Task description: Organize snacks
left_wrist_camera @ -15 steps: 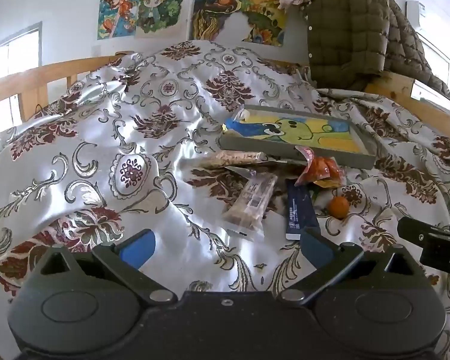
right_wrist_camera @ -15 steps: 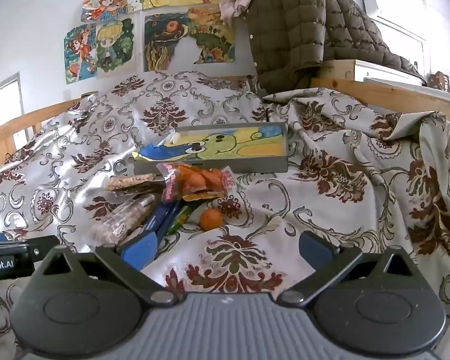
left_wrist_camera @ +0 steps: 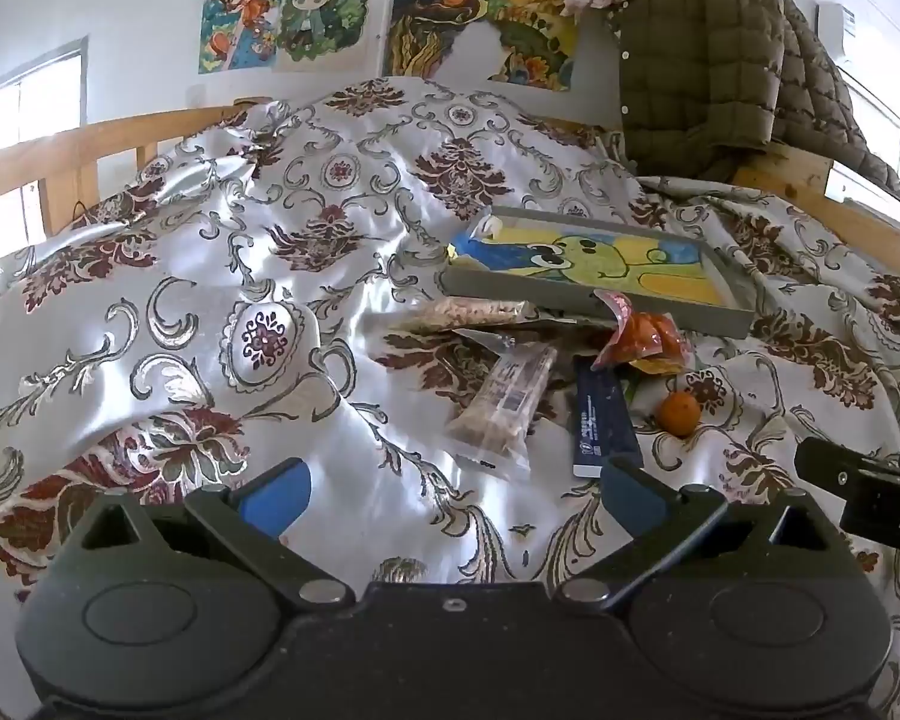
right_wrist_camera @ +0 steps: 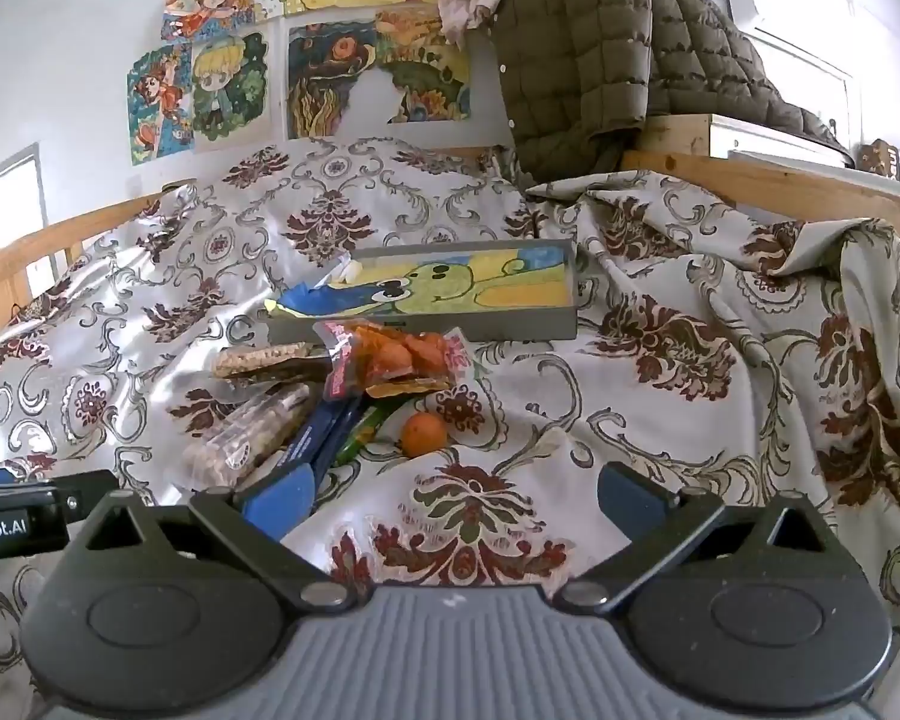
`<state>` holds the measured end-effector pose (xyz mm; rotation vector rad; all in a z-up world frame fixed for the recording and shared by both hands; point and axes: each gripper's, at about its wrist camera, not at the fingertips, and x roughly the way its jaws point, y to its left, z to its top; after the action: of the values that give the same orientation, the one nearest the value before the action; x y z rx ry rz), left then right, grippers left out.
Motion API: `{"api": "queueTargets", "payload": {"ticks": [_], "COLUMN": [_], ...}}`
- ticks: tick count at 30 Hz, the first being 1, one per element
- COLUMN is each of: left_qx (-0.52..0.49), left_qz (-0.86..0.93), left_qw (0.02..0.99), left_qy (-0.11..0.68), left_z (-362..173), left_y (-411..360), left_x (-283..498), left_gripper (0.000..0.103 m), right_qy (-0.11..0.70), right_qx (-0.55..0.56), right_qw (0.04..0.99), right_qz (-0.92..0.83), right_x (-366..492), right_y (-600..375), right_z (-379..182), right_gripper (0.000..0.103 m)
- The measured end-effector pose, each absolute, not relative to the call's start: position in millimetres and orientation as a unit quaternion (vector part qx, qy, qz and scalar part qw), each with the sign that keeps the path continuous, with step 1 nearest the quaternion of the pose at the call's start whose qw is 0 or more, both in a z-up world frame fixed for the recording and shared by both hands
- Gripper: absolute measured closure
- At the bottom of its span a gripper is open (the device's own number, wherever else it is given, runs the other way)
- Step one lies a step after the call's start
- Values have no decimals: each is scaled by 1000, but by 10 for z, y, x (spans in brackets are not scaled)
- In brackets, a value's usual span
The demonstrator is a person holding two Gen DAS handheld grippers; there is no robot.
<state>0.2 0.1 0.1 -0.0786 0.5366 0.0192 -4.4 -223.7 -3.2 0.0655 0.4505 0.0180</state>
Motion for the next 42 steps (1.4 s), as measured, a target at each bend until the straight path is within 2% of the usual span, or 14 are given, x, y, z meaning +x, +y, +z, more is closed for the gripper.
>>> {"api": "queueTargets", "payload": {"ticks": [42], "left_qx": [-52], "left_qz": [15], "left_qw": [959], "left_qy": [278], "left_z": [-76], "left_y": [63], "left_x": [11], "left_gripper": [1], "right_qy": [228], "right_qx": [34], "right_qw": [973], "right_qz": [9], "right_x": [-24], "right_y": [-2246], "right_z": [-49], "right_gripper": [0]}}
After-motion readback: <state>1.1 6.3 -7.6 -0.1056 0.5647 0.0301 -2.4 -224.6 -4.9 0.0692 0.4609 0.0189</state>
